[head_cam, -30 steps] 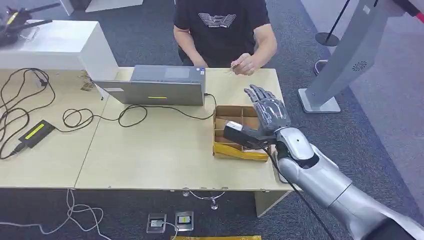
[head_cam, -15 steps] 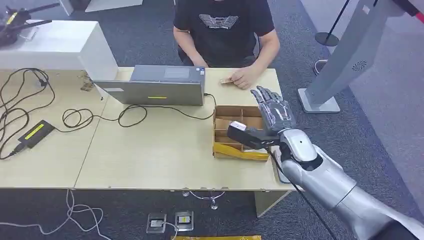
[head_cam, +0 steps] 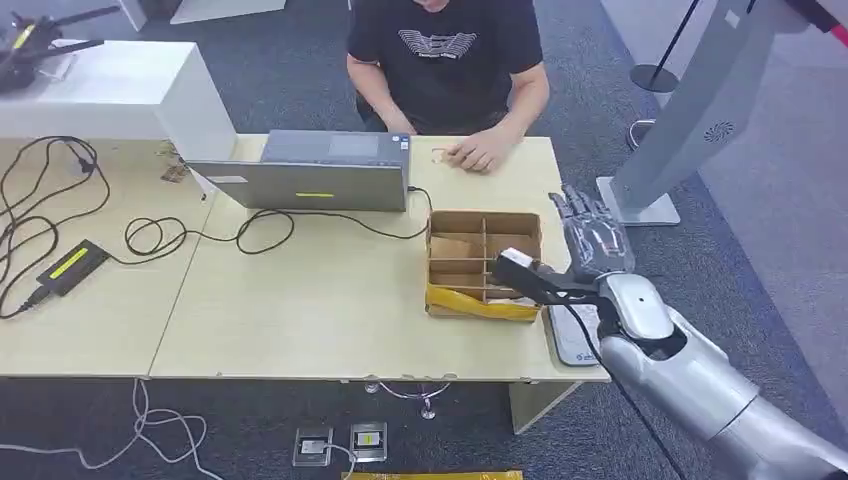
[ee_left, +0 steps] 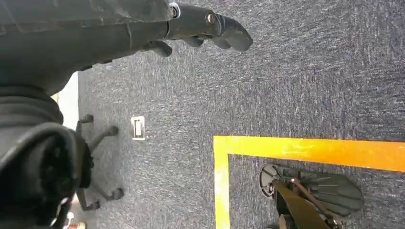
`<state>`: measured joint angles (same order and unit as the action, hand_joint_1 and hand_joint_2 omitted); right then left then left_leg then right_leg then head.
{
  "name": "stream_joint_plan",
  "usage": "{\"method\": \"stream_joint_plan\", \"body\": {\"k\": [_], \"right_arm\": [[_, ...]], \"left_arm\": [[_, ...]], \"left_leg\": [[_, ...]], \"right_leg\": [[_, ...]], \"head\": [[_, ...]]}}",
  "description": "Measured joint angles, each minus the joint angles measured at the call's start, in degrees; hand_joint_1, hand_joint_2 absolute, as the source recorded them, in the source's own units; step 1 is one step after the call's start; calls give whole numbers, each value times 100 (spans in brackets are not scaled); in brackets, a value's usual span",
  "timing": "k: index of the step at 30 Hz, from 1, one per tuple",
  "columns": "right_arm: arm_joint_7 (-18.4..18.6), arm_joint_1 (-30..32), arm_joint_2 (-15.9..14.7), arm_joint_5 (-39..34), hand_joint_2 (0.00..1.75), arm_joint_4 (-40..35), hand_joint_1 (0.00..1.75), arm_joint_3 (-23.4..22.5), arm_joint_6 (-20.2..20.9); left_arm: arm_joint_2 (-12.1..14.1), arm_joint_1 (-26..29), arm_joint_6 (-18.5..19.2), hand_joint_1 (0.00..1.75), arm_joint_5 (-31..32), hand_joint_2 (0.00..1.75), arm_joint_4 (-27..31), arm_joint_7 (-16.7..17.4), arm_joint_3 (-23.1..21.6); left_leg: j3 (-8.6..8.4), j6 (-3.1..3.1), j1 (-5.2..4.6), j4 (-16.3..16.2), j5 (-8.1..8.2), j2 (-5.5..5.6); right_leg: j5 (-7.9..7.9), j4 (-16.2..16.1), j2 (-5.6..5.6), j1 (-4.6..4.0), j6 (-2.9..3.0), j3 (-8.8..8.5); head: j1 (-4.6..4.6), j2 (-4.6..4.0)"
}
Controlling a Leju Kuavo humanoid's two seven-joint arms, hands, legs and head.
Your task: Pass the card to the sensor for recognition and then transmit it.
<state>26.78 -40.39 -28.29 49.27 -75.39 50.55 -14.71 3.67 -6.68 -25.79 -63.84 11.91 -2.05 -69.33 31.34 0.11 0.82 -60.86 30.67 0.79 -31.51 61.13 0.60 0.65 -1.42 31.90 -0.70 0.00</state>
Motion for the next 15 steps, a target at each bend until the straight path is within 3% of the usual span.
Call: {"method": "stream_joint_plan", "body": {"k": [10,15], "right_arm": [[363,857,-684,-13,175,-472,0,-458,194],[354,1234,-861,9,175,-708,0,-651,203]], "left_arm": [[0,1,-31,0,-96,0,0,11,0],[0,-1,-20,0,-85,0,0,31,0]], "left_leg": [[3,0,0,0,0,1],[3,0,1,1,0,-1]], "right_leg": [[0,-1,3,-1,0,0],[1,-1,1,-2,1,1]], "head": [[0,0],[0,0]]}}
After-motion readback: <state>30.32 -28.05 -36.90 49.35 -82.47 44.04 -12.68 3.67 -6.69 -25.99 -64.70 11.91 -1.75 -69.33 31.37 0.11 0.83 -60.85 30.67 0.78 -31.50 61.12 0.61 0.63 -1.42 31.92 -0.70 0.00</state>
